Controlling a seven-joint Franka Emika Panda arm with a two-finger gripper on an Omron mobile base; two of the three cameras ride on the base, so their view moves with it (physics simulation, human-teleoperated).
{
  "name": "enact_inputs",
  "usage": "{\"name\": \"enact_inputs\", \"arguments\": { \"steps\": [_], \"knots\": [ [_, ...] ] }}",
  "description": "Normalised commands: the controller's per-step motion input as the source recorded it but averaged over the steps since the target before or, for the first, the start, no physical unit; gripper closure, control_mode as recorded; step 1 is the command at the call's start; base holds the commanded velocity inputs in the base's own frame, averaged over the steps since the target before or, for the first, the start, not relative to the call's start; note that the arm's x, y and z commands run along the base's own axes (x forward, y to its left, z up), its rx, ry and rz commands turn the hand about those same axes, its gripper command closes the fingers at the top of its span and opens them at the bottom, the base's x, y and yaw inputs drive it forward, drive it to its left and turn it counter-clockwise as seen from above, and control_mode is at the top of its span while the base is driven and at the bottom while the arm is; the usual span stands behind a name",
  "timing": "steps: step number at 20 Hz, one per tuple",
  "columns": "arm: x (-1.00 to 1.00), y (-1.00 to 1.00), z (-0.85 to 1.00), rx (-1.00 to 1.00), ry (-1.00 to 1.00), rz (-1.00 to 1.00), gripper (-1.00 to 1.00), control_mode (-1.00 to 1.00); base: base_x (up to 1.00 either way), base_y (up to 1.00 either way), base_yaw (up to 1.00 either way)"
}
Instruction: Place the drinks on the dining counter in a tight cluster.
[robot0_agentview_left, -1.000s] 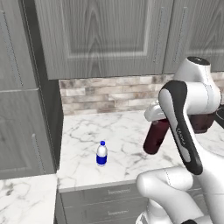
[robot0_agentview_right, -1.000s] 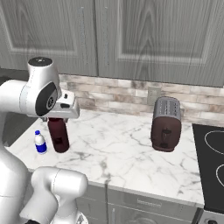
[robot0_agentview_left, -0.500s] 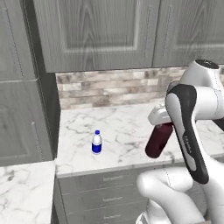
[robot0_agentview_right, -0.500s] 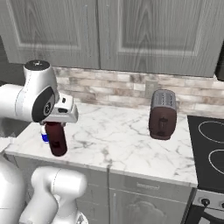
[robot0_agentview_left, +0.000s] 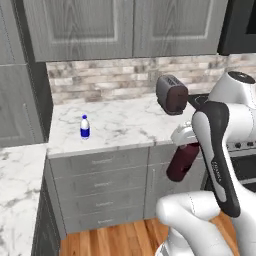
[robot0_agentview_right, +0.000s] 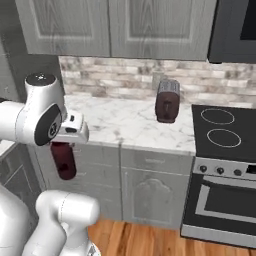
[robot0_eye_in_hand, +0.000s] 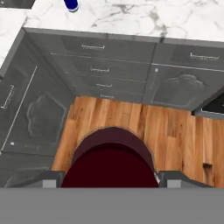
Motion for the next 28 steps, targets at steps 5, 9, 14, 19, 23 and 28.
{"name": "enact_inputs", "arguments": {
  "steps": [5, 9, 14, 19, 23, 28],
  "knots": [
    [0.0, 0.0, 0.0, 0.0, 0.0, 0.0, 1.0, 1.0, -0.69, -0.33, 0.61],
    [0.0, 0.0, 0.0, 0.0, 0.0, 0.0, 1.0, 1.0, -0.42, -0.22, 0.93],
    [0.0, 0.0, 0.0, 0.0, 0.0, 0.0, 1.0, 1.0, -0.24, 0.0, 0.99],
    [0.0, 0.0, 0.0, 0.0, 0.0, 0.0, 1.0, 1.0, -0.54, 0.12, 0.85],
    [0.0, 0.0, 0.0, 0.0, 0.0, 0.0, 1.0, 1.0, -0.59, 0.4, 0.79],
    [0.0, 0.0, 0.0, 0.0, 0.0, 0.0, 1.0, 1.0, -0.61, 0.71, 0.56]
  ]
}}
